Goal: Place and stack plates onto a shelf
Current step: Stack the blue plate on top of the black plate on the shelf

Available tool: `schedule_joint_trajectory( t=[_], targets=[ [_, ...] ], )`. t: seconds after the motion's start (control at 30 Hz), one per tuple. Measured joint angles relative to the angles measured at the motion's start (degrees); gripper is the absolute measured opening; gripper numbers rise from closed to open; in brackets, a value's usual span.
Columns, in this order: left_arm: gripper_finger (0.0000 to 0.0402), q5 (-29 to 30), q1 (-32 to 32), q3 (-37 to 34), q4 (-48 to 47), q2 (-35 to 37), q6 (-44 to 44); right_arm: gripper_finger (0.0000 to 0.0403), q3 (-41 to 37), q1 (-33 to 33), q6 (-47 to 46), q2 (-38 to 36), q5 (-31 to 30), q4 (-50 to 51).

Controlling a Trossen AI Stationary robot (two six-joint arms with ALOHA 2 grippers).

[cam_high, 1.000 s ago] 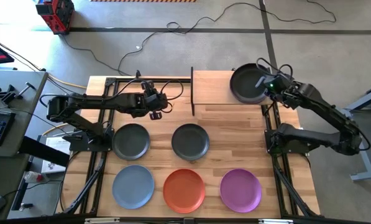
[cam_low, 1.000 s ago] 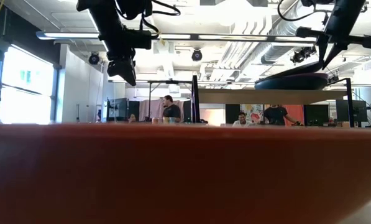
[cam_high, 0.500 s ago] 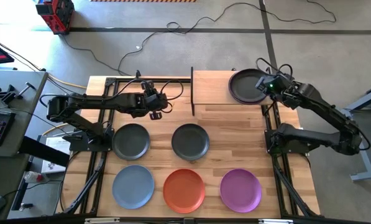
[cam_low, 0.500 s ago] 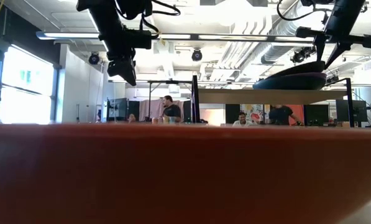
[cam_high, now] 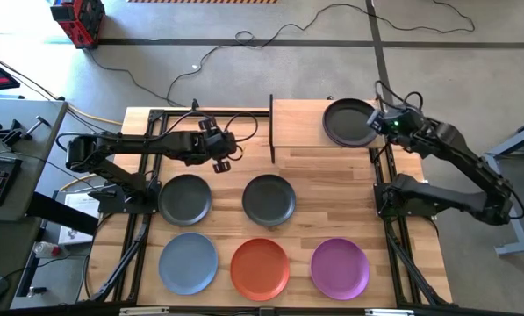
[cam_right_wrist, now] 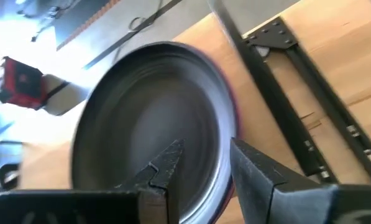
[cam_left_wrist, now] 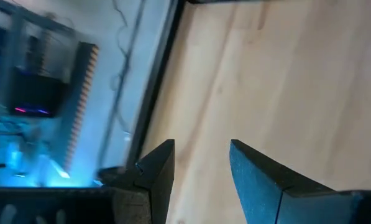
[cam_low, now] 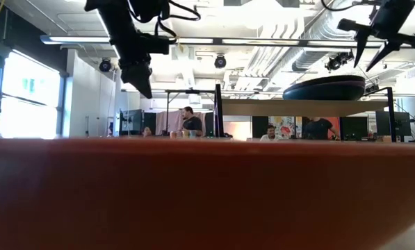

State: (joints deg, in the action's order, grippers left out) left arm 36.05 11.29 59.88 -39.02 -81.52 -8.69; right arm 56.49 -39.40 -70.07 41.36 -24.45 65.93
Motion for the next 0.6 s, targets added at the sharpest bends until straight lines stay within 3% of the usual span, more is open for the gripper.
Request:
schedule_joint_trajectory(
  t=[0.13, 0.37, 0.5, 0.6],
  targets=[
    [0.0143, -6.4, 0.0, 0.0, -4.1, 0.0, 7.0, 0.0108, 0.0, 0.0, 4.5, -1.4, 6.0, -3.5],
    [0.0143, -21.8, -0.1, 0.0, -11.6, 0.0, 21.6, 0.0108, 0.0, 0.8, 10.0, -0.4, 24.5, -11.5],
    [0.0143, -26.6, -0.9, 0.0, -14.1, 0.0, 33.5, 0.0108, 0.0, 4.5, 10.0, 1.3, 28.7, -15.4],
    [0.0143, -26.9, -2.0, 0.0, -15.9, 0.0, 39.6, 0.0108, 0.0, 8.3, 8.5, 2.8, 29.2, -16.6]
  ],
)
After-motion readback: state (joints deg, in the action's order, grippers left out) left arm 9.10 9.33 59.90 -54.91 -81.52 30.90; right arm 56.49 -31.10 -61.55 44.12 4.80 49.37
